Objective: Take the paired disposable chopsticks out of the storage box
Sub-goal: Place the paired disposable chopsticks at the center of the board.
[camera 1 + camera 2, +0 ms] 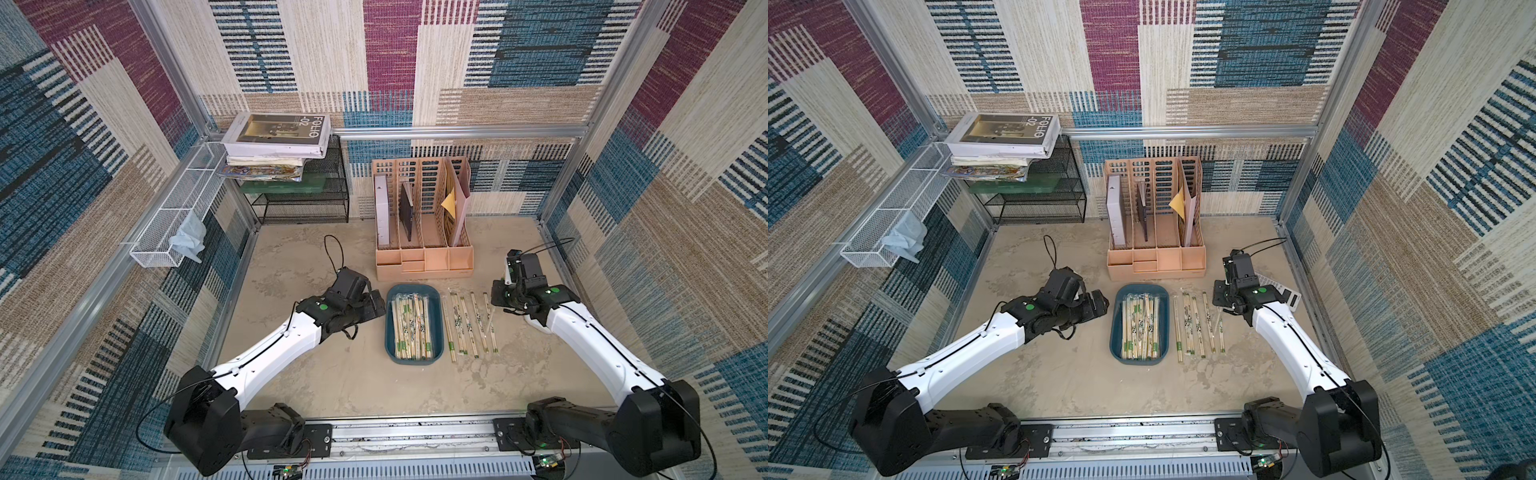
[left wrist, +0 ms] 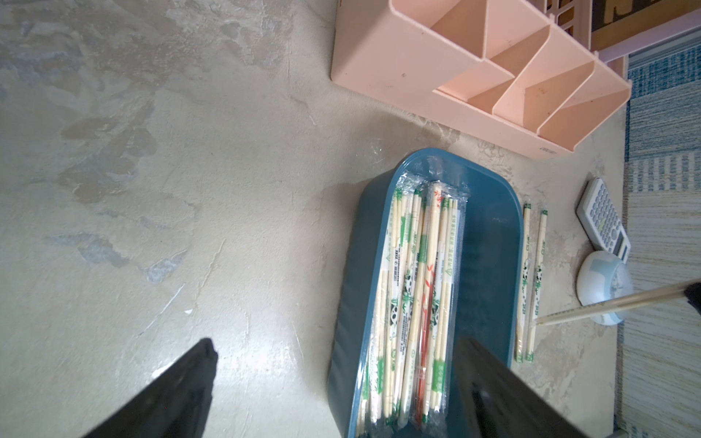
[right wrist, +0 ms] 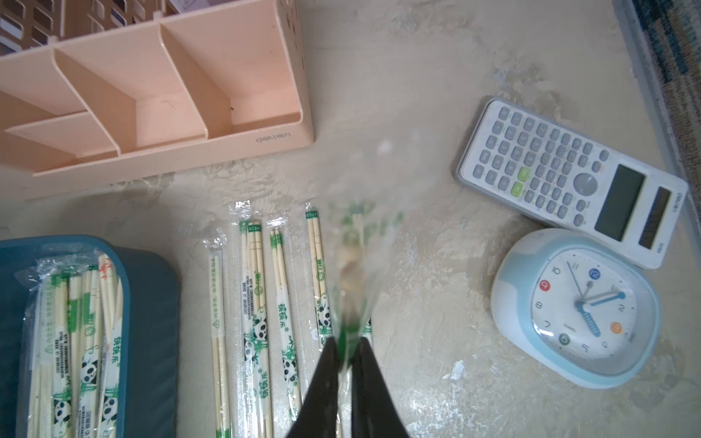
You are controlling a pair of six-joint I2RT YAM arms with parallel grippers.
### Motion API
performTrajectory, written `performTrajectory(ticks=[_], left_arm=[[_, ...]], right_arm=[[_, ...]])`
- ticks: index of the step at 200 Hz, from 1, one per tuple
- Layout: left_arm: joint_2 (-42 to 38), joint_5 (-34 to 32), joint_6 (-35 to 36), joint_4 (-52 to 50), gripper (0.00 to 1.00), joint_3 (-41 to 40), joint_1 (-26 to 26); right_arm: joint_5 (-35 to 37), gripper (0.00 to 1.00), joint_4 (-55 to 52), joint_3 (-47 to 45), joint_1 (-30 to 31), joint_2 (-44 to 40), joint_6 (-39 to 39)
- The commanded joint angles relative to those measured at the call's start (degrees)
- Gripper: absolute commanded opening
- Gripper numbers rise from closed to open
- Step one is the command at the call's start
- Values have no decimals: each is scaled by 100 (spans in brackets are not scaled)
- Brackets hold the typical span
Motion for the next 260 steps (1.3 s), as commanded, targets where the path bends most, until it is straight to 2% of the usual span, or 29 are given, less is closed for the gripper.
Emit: performTrajectory(ticks=[1, 106, 193, 215, 245, 260], left_arm=[[43, 39, 66, 104, 99, 36, 8], [68, 42, 71, 139, 99, 54, 8], [68, 46, 71, 111, 99, 71, 10], [62, 41, 69, 103, 99, 80, 8], [58, 34, 69, 91, 99, 89, 8], [66, 38, 69, 80, 99, 89, 8]], right_arm=[[203, 11, -102, 27, -8, 60, -176], [171, 10, 127, -237, 195, 694, -197], [362, 11, 556, -197, 369, 1539, -81], [408, 15, 652, -165, 373, 1730, -69], [511, 30, 695, -64, 373, 1970, -58], [571, 31, 651, 15, 369, 2011, -57]])
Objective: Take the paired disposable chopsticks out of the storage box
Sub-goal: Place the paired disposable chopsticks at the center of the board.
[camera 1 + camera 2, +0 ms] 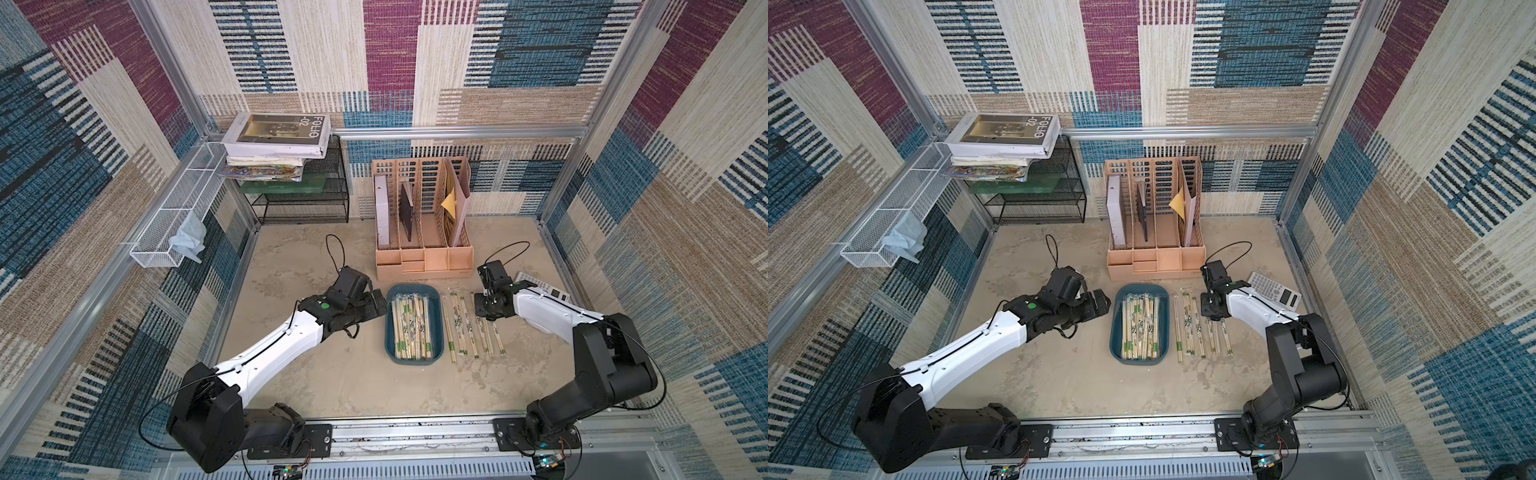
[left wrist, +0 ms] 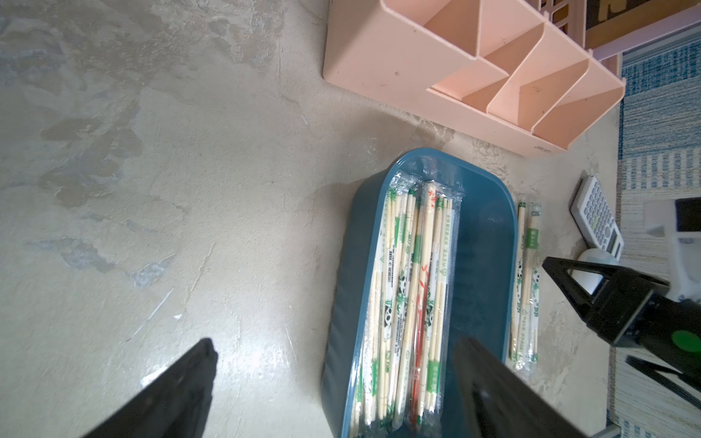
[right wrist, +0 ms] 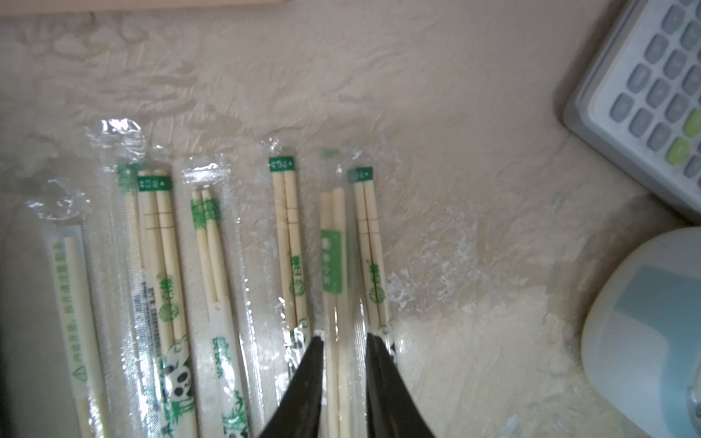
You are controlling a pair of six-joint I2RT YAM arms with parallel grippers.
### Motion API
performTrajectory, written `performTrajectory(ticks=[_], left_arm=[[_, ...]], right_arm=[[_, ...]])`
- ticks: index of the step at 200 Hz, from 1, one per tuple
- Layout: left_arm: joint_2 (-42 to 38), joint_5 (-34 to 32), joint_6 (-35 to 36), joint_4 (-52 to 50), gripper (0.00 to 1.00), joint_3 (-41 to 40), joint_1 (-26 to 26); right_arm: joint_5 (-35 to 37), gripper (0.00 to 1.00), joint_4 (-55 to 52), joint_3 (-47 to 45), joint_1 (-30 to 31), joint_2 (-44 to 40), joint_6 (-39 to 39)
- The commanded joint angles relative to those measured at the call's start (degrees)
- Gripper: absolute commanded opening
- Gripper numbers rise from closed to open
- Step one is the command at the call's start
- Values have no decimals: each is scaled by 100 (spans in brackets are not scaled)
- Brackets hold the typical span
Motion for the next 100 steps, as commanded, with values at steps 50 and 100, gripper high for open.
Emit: performTrajectory(ticks=[50, 100], left_arm=[[-52, 5, 124, -31, 99, 72, 8], [56, 322, 266, -30, 99, 263, -41]], right_arm=[[-150, 33, -162, 305, 98, -527, 117], [-1165, 42, -23, 168, 338, -1485, 498]])
